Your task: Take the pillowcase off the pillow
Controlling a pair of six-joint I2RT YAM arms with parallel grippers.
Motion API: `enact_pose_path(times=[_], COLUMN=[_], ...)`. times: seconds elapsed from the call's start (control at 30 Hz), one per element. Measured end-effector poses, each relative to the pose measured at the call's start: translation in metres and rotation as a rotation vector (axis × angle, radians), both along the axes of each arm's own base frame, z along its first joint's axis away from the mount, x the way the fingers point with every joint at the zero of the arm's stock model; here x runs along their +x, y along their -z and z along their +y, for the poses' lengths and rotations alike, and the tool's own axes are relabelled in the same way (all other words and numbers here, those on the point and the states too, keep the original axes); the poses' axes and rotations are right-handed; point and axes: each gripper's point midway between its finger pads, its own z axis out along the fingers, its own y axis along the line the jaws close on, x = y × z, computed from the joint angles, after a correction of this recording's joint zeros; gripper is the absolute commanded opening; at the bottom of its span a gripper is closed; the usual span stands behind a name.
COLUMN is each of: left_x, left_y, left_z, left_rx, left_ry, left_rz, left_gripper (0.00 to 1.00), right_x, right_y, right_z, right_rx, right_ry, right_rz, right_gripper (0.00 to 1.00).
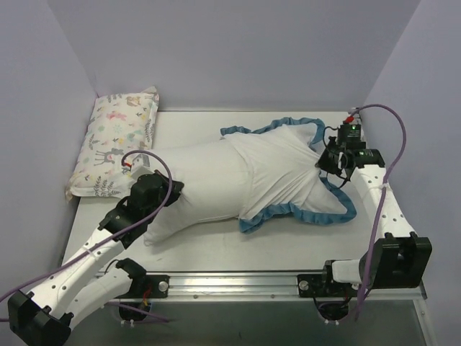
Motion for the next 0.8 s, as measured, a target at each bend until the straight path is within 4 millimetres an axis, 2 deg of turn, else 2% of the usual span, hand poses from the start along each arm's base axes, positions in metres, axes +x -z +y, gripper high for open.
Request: enact_pose_path(times=[0.07, 0.1, 0.17, 0.2, 0.3, 0.4, 0.53, 0.6, 0.67, 0.73, 0.77, 0.8], left_x=[-0.004, -0.006, -0.008, -0.008, -0.009, -0.008, -0.005, -0.002, 0.001, 0.005, 0.007, 0.009], left_y=[-0.006, -0.009, -0.013, -0.015, -0.019, -0.021, -0.020, -0.021, -0.023, -0.027, -0.030, -0.034], left_z=[-0.003, -0.003, 0.000, 0.003, 0.013, 0.012, 0.006, 0.005, 0.004, 0.002, 0.000, -0.001], left_rx=[-0.007, -0.004, 0.022, 0.041, 0.103, 0.155, 0.202, 0.220, 0.240, 0.256, 0.262, 0.264], left_ry=[0.029, 0.039, 0.045, 0.042, 0.024, 0.033, 0.053, 0.054, 0.059, 0.067, 0.070, 0.072], left_rz=[-0.003, -0.004, -0.002, 0.003, 0.007, 0.016, 0.026, 0.028, 0.030, 0.028, 0.026, 0.021], left_gripper=[0.00, 0.00, 0.00, 0.00, 0.00, 0.00, 0.00, 0.00, 0.00, 0.00, 0.00, 0.00], right_x=[-0.004, -0.006, -0.009, -0.008, -0.009, -0.021, -0.048, -0.066, -0.078, -0.086, -0.089, -0.090], right_y=[0.002, 0.003, -0.001, -0.004, -0.016, -0.029, -0.052, -0.052, -0.039, -0.017, -0.003, 0.011], right_z=[-0.014, -0.014, -0.003, 0.004, 0.034, 0.063, 0.097, 0.112, 0.120, 0.126, 0.126, 0.127], right_rx=[0.044, 0.055, 0.039, 0.026, -0.036, -0.077, -0.103, -0.105, -0.118, -0.136, -0.155, -0.177], right_ry=[0.047, 0.046, 0.010, -0.009, -0.107, -0.201, -0.320, -0.387, -0.429, -0.459, -0.467, -0.473], right_rz=[0.024, 0.037, 0.041, 0.036, -0.013, -0.064, -0.156, -0.174, -0.150, -0.101, -0.062, -0.024], right_gripper=[0.00, 0.06, 0.22, 0.41, 0.76, 0.88, 0.95, 0.97, 0.97, 0.95, 0.93, 0.80])
